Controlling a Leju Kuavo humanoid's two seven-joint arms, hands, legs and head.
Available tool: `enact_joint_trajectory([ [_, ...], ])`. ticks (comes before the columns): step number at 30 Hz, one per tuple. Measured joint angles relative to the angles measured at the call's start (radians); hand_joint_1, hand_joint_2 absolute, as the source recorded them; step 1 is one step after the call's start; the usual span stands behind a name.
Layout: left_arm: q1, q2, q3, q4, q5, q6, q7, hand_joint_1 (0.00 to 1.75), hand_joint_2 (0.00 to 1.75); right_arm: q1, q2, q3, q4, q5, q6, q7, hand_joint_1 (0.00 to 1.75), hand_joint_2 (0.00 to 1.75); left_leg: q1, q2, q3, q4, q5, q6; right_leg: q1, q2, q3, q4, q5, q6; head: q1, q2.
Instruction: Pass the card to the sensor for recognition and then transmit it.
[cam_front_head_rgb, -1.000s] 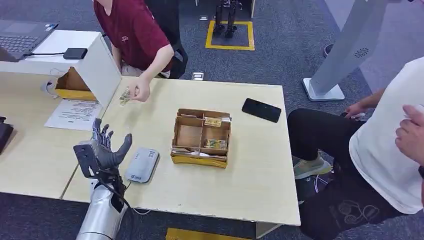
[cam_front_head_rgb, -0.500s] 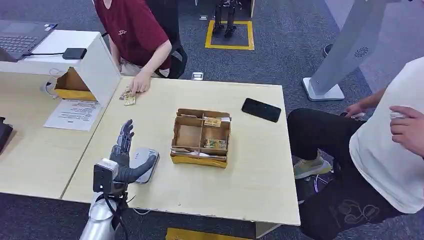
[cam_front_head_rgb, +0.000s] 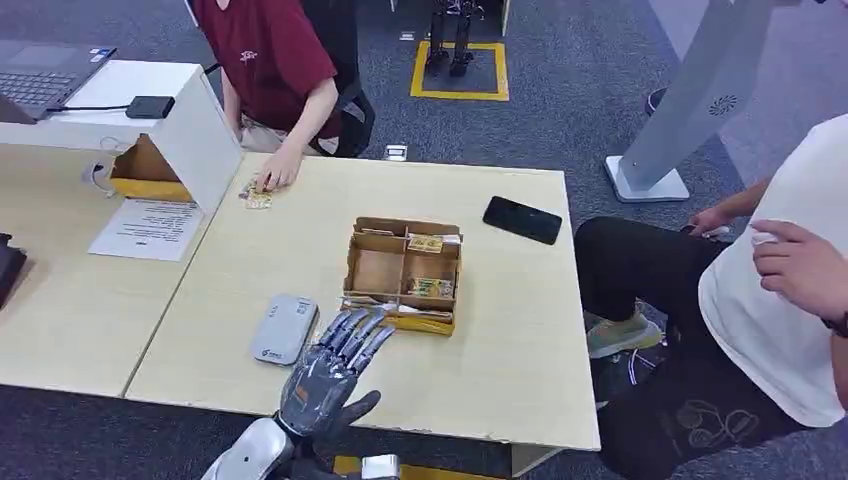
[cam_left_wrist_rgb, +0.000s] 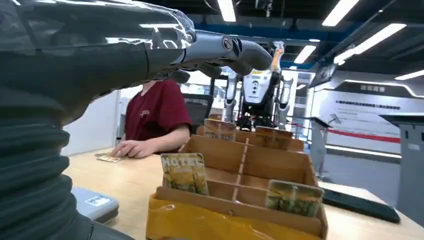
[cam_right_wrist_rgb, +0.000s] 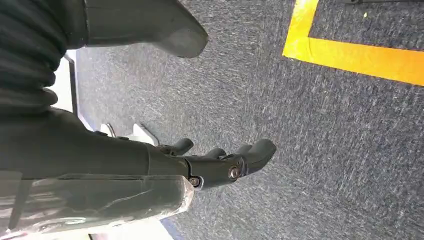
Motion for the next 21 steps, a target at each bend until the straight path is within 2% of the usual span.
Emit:
enact_joint_trajectory([
  [6, -0.036, 0.007, -0.050, 0.076, -0.087, 0.037, 0.084, 0.00, 1.75, -0.001, 0.000, -0.015, -0.003, 0.024, 0.002, 0.001, 0.00, 1.75, 0.000, 0.000, 0.000, 0.000, 0.000, 0.000, 0.000, 0.000, 0.000, 0.000, 0.000, 0.000, 0.000, 0.000],
  [11, -0.065, 0.007, -0.053, 0.132, -0.127, 0.081, 0.152, 0.00, 1.75, -0.001, 0.000, -0.025, -0.005, 0.046, 0.002, -0.001, 0.00, 1.75, 0.000, 0.000, 0.000, 0.000, 0.000, 0.000, 0.000, 0.000, 0.000, 0.000, 0.000, 0.000, 0.000, 0.000],
  [21, -0.099, 0.005, -0.046, 0.181, -0.118, 0.086, 0.164, 0.00, 1.75, -0.001, 0.000, -0.042, -0.006, 0.052, 0.002, -0.002, 0.00, 1.75, 0.000, 0.000, 0.000, 0.000, 0.000, 0.000, 0.000, 0.000, 0.000, 0.000, 0.000, 0.000, 0.000, 0.000],
])
